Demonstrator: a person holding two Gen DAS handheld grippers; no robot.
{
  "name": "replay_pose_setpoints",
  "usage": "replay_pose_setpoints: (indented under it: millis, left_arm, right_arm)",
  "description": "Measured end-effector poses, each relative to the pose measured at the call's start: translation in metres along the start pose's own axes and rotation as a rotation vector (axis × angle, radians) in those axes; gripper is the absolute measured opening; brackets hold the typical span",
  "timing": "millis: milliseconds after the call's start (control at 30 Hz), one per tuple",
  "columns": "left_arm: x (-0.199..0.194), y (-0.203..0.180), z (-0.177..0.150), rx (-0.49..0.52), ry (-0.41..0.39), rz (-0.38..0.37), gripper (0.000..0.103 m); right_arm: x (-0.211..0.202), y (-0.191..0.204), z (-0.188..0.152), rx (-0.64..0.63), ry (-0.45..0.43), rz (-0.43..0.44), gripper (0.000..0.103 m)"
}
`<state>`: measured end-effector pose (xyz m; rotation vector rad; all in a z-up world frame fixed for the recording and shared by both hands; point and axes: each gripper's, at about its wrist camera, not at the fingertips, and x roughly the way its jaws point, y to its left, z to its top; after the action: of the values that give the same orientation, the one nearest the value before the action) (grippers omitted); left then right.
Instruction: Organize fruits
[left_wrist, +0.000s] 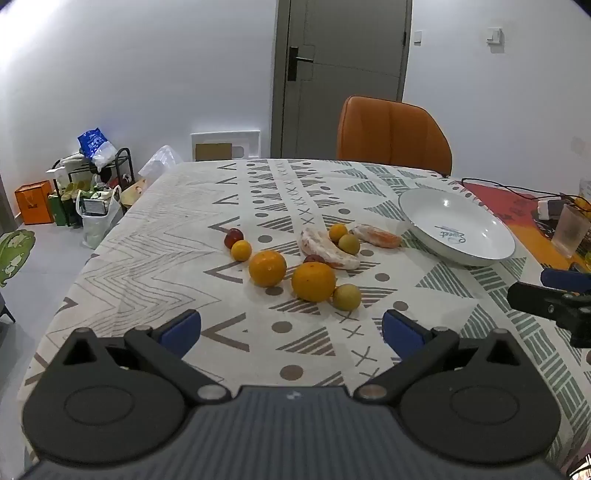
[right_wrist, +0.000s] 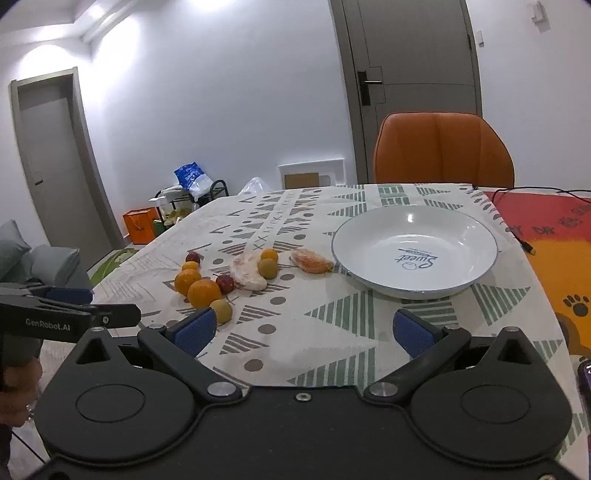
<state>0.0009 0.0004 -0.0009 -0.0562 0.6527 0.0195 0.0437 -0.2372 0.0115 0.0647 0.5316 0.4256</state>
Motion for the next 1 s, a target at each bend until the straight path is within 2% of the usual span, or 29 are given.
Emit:
replay_pose_setpoints:
  millis: [300,333,500,1000]
  left_arm:
    - [-0.004,-0.004,0.003,0.012,-0.008,0.002,0.103]
    - [-0.005,-0.003,0.002,0.011,-0.014,0.0,0.103]
    - [-0.008,-0.002,0.001,0.008,-0.027,-0.001,0.103]
    - [-0.013,0.004,0.004,0.002,-0.044,0.007,0.103]
  right_arm:
    - [-0.001,-0.001,-0.002,-0.004,-0.028,-0.028,0.103]
    - [0.004,0.002,-0.002,-0.001,0.01,-0.003,0.103]
    - [0.001,-0.007,0.002,-0.009,-0.001,-0.002,0.103]
    - [-0.001,0.001,0.002,-0.022,0.006,-0.01,0.103]
